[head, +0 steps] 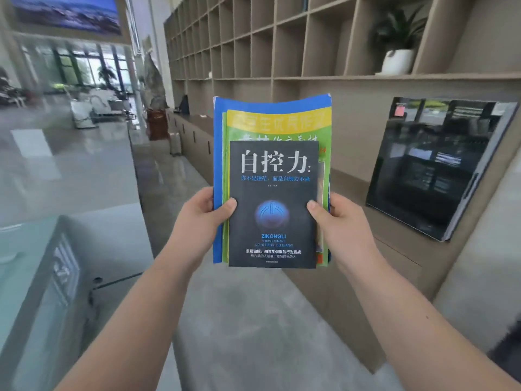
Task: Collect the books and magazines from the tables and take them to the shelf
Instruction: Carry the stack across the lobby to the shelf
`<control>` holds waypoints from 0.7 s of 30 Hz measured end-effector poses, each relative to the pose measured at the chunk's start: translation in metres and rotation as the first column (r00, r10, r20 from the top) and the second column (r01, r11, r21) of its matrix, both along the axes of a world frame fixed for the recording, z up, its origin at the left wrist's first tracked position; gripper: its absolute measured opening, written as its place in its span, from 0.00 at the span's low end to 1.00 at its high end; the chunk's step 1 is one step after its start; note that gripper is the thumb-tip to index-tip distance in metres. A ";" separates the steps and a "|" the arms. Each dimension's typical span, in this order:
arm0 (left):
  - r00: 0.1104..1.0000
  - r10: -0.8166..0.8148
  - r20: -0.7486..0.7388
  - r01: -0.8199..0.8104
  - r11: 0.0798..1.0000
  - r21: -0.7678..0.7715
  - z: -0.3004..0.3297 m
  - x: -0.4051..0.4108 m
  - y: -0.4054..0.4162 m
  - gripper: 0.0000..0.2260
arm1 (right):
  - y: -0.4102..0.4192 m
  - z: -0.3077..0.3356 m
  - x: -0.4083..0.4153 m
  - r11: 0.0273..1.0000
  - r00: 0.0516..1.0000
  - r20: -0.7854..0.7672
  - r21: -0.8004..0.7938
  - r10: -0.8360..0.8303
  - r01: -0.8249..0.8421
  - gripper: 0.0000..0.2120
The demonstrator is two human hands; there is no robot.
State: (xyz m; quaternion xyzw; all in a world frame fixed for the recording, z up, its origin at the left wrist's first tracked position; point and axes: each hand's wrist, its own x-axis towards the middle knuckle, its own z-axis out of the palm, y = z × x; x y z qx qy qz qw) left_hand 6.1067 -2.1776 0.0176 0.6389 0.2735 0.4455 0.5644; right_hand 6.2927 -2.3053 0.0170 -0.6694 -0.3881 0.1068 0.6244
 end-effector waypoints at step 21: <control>0.944 0.330 0.006 -0.330 0.942 0.060 -0.011 0.293 0.452 0.09 | 0.529 -0.011 0.334 0.896 0.897 -0.039 0.076 0.441 -0.437 0.07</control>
